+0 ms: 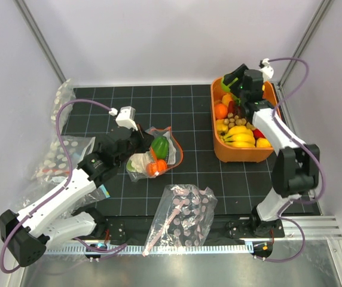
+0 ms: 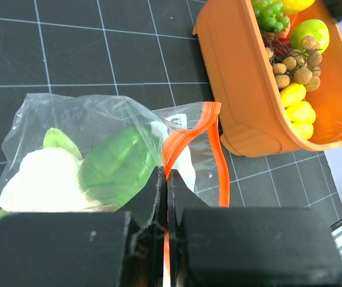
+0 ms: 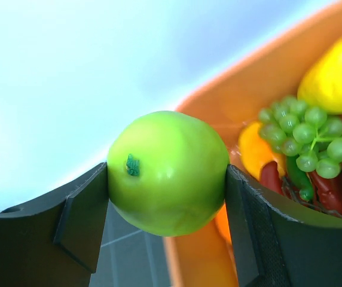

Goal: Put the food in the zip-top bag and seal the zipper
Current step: Pick up the fake fruit from the bin, then place the fake fruit in the zipper food storage bag.

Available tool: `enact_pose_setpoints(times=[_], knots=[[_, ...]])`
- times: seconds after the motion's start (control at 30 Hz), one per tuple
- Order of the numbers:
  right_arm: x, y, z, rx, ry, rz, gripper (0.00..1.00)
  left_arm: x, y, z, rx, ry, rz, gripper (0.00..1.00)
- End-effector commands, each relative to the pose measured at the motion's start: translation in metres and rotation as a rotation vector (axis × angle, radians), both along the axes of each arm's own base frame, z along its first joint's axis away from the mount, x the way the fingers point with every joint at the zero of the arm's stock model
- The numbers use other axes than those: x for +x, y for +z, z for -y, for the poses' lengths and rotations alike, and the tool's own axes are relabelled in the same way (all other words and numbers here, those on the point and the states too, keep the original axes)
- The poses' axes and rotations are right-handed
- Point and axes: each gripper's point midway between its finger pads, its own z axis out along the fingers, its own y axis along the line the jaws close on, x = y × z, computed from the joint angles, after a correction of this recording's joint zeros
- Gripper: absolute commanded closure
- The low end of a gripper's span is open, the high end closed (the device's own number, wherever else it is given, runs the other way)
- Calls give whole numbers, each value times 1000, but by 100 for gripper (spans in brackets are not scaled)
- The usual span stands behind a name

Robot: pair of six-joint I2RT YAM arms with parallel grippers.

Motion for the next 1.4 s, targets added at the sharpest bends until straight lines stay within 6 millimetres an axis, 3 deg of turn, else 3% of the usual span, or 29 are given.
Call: enact_pose_setpoints(times=[0.0,0.1,0.17,0.2,0.23,0.3,0.33,0.37,0.43,0.47,0.53,0.63,0.8,0.93,1.1,1.37], knots=[[-34,84,-4,-41,37,174,62,4,20,9,-50,-19,44,100],[-63,112,-21,-51,104,227,64,6,16,11,-42,-17,36,100],[-81,109,-38,-46,158,227,64,7,14,12,-37,-20,29,100],[-100,127,-42,-20,179,280,64,8,13,13,-32,-23,27,100],[-111,113,-55,-8,219,272,64,8,13,14,-32,-24,26,100],[-145,124,-66,19,240,325,66,8,14,14,-31,-30,29,100],[-157,106,-76,13,267,323,66,7,14,13,-31,-29,30,100],[-177,101,-104,16,345,337,66,7,14,13,-29,-28,31,100],[-201,84,-117,-9,395,348,66,9,13,11,-21,-19,35,100],[-215,77,-136,-12,458,346,66,9,12,11,-17,-18,33,100],[-229,56,-144,-21,501,337,67,10,11,12,-11,-19,31,100],[-244,57,-162,-14,597,354,72,9,11,17,-15,-41,24,100],[-266,70,-180,-64,697,419,71,10,10,14,-6,-31,29,100],[-280,70,-209,-76,858,464,69,10,12,16,-15,-39,27,100],[-285,52,-238,-124,936,423,67,3,19,16,-43,-58,36,100],[-284,32,-261,-141,978,376,67,-11,40,16,-107,-98,71,100]])
